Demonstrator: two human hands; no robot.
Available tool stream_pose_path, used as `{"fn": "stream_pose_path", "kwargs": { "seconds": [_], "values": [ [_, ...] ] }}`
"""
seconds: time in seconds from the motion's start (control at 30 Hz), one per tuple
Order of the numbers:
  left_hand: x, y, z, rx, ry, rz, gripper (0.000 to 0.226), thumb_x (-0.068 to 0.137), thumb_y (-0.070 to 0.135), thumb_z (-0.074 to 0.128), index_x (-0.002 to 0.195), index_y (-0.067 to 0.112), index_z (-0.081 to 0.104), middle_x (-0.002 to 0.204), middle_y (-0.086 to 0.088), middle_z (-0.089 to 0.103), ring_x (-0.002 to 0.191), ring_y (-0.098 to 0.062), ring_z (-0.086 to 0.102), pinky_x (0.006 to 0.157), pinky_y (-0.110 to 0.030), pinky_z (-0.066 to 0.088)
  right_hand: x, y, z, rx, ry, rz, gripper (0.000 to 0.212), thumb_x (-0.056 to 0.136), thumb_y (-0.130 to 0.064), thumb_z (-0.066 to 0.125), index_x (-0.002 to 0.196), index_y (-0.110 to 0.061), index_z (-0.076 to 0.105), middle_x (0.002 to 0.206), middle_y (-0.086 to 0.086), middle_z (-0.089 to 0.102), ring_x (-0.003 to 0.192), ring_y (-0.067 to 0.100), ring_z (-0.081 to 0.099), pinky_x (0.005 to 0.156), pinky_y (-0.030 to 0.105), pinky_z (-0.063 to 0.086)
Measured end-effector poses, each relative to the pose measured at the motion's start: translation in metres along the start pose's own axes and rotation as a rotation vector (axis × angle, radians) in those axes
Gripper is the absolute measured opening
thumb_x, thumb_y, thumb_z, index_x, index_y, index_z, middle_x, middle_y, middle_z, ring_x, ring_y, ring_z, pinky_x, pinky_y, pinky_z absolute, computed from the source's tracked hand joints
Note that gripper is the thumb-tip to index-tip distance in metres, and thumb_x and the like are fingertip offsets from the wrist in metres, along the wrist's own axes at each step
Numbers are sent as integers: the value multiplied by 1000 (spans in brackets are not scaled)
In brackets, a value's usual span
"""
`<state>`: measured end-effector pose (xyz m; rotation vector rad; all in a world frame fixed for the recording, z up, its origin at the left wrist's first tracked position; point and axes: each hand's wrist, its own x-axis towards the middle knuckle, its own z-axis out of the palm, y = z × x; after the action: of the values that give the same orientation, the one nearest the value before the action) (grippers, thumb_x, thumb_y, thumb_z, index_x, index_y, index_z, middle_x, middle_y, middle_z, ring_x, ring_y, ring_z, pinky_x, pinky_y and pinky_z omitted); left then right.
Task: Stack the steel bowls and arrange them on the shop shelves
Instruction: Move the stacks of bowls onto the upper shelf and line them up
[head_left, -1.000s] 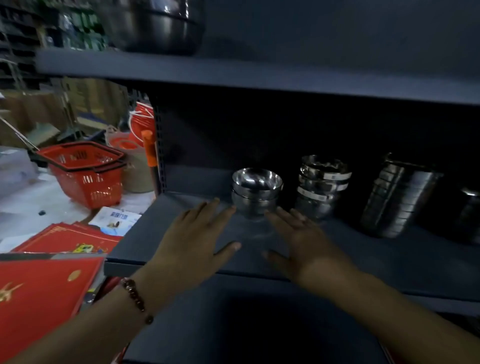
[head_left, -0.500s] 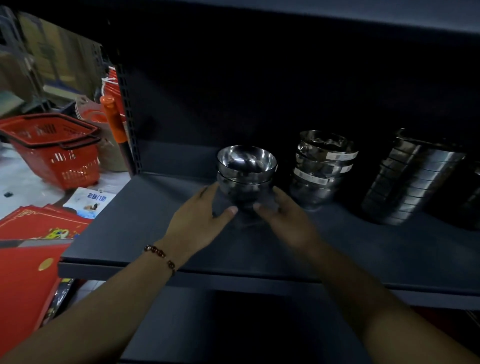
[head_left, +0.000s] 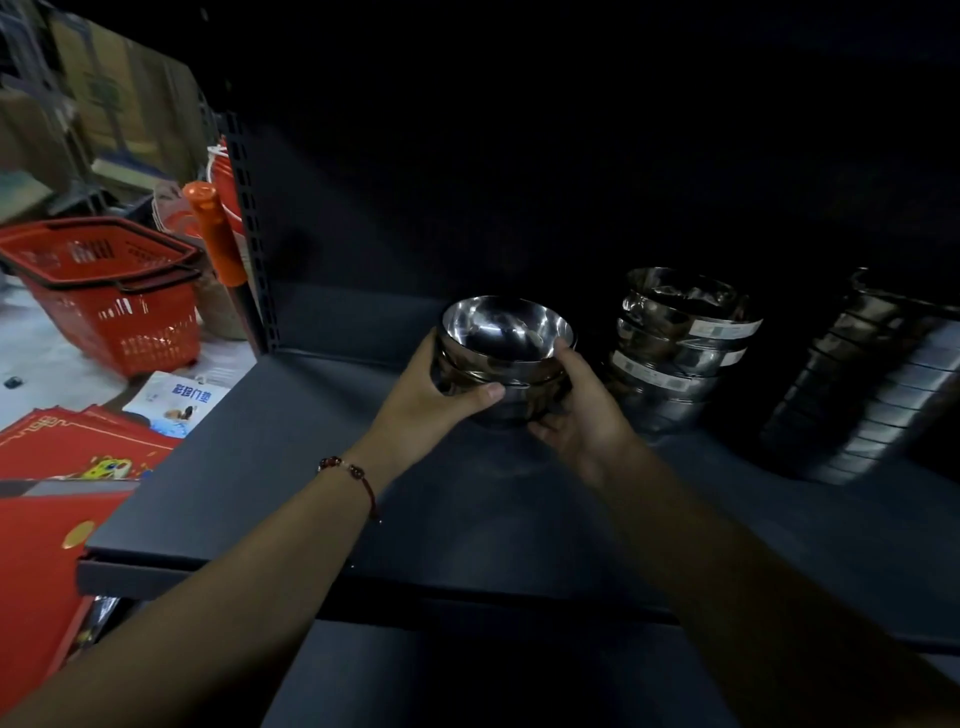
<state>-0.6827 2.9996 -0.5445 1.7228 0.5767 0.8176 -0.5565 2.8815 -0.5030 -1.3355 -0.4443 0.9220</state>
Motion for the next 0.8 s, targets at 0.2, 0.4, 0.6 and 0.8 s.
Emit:
{"fn": "stream_pose_path", "kwargs": {
  "seconds": [0.2, 0.4, 0.6, 0.8],
  "values": [
    [-9, 8, -6, 22, -12, 21, 72, 69, 35, 87, 132, 31, 54, 122, 11, 68, 114, -3, 63, 102, -30, 50, -17, 1, -4, 22, 9, 6, 27, 90, -47, 59, 105, -25, 66, 103, -1, 72, 99, 15, 66, 80, 30, 52],
    [-56, 39, -18, -14, -19, 45, 69, 65, 41, 85, 128, 29, 59, 118, 7, 71, 114, -11, 65, 105, -44, 49, -65, 10, -14, -84, -13, -104, 55, 83, -56, 65, 124, -21, 54, 118, 1, 69, 109, 18, 67, 93, 35, 52],
    [-127, 73, -29, -37, -15, 65, 54, 59, 46, 83, 109, 52, 64, 116, 12, 72, 112, -9, 66, 92, -33, 55, -134, 12, -17, -441, -105, -348, 77, 63, -56, 83, 130, -37, 50, 123, -7, 63, 109, 4, 63, 90, 23, 52],
    [-188, 120, -45, -42, 30, 135, 69, 60, 45, 82, 123, 30, 58, 118, 11, 72, 113, -8, 66, 92, -31, 55, -197, 2, -6, -500, -142, -544, 83, 58, -56, 83, 131, -45, 47, 136, -3, 55, 121, 7, 57, 102, 36, 49]
  ]
}}
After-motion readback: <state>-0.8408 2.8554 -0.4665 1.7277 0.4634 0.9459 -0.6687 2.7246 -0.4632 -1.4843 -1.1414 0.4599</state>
